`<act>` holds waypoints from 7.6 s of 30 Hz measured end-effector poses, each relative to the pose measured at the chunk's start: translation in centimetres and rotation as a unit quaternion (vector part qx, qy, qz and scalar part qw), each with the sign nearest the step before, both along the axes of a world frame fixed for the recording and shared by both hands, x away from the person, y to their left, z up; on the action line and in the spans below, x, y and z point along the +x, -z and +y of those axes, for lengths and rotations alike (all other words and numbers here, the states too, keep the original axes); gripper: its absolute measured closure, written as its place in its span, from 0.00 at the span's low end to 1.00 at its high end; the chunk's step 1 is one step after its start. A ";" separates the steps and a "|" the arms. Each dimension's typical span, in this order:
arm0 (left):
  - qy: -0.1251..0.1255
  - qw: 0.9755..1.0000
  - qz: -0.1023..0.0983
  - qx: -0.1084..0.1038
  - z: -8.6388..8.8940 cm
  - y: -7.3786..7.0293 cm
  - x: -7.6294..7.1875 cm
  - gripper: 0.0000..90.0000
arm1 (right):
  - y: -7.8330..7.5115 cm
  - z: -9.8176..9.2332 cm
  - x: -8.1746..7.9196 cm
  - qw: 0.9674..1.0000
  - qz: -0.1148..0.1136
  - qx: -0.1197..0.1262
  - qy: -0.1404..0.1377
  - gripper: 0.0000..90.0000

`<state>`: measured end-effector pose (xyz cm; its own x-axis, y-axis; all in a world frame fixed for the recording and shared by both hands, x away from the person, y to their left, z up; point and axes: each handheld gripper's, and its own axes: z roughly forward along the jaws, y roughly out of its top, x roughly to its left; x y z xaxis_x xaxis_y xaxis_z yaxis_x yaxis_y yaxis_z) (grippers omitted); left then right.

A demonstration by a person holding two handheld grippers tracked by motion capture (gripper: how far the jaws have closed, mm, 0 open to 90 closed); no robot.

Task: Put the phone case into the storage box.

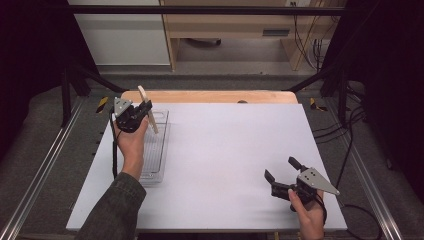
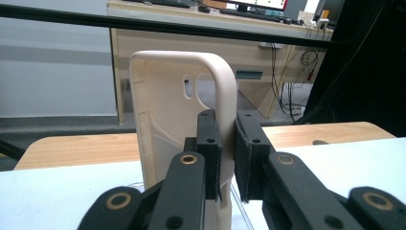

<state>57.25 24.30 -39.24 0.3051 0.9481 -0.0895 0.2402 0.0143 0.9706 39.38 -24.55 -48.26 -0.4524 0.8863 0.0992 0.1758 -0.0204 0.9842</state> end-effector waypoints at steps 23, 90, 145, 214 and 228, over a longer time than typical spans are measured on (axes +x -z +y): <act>-0.010 1.000 0.001 0.012 0.0 0.6 0.3 0.90 | 0.1 0.1 0.0 1.000 0.003 0.000 -0.002 0.04; -0.017 1.000 0.018 0.012 0.3 1.8 1.2 0.90 | 0.2 -0.1 0.0 1.000 0.008 0.002 -0.001 0.04; -0.010 0.999 0.029 -0.018 -0.9 2.4 3.3 0.90 | 0.4 -0.2 0.1 1.000 0.016 -0.004 -0.001 0.04; -0.002 0.999 0.043 -0.029 -1.6 3.8 5.1 0.88 | 0.6 -0.5 0.3 1.000 0.021 -0.004 -0.003 0.04; -0.003 0.999 0.036 -0.039 -1.7 3.8 5.6 0.89 | 0.7 -0.7 0.3 1.000 0.023 0.000 -0.001 0.04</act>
